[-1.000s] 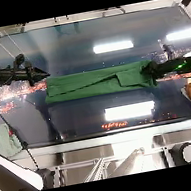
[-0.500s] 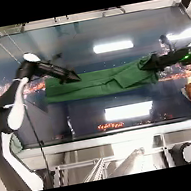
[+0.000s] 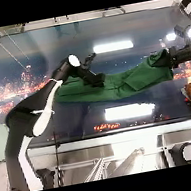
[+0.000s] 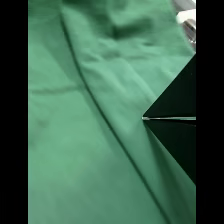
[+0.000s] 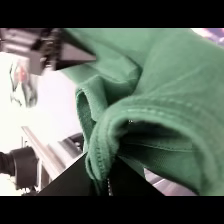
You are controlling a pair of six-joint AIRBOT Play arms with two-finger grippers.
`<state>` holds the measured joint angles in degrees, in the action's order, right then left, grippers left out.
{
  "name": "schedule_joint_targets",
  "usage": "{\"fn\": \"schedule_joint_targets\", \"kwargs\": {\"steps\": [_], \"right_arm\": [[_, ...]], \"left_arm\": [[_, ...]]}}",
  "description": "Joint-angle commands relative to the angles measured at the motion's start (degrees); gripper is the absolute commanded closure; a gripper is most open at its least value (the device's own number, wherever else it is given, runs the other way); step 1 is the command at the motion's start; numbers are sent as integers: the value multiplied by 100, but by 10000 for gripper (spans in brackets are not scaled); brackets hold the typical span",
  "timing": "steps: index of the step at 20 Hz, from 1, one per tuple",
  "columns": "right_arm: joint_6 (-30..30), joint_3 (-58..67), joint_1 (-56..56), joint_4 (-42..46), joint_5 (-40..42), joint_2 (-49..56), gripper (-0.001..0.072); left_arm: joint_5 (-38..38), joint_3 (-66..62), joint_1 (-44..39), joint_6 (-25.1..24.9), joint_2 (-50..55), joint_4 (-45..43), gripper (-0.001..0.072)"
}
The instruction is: Fold the shirts.
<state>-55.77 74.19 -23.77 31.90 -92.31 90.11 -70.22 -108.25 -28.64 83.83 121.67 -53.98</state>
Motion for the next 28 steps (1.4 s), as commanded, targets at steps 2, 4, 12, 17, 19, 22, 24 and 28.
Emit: {"fn": "schedule_joint_targets", "kwargs": {"steps": [2,4,12,17,19,22,24,28], "right_arm": [[-2,70,-92,-20,-400,-271,683],[-74,221,-223,-9,-439,-407,683],[-1191,1034,404,-22,-529,-595,683],[-1655,1034,3023,181,1401,-483,682],[-1672,1034,3989,199,2347,-142,681],[-1665,1034,5217,168,3689,734,530],[-1043,1043,5786,-511,4271,1224,208],[-245,1071,5731,-1200,3563,1082,275]], "left_arm": [[-579,-1139,-446,374,732,-83,706],[-575,-1139,-520,367,782,208,690],[-1694,-713,927,-994,-964,2356,692],[-2538,-693,2597,-1113,-2234,2358,691],[-2601,-319,3062,-1307,-2717,2367,691],[-2575,789,3528,-1672,-3491,2378,692],[-2483,1589,3705,-1849,-3969,2437,691],[-1882,2868,4039,-2398,-4863,3121,690]]}}
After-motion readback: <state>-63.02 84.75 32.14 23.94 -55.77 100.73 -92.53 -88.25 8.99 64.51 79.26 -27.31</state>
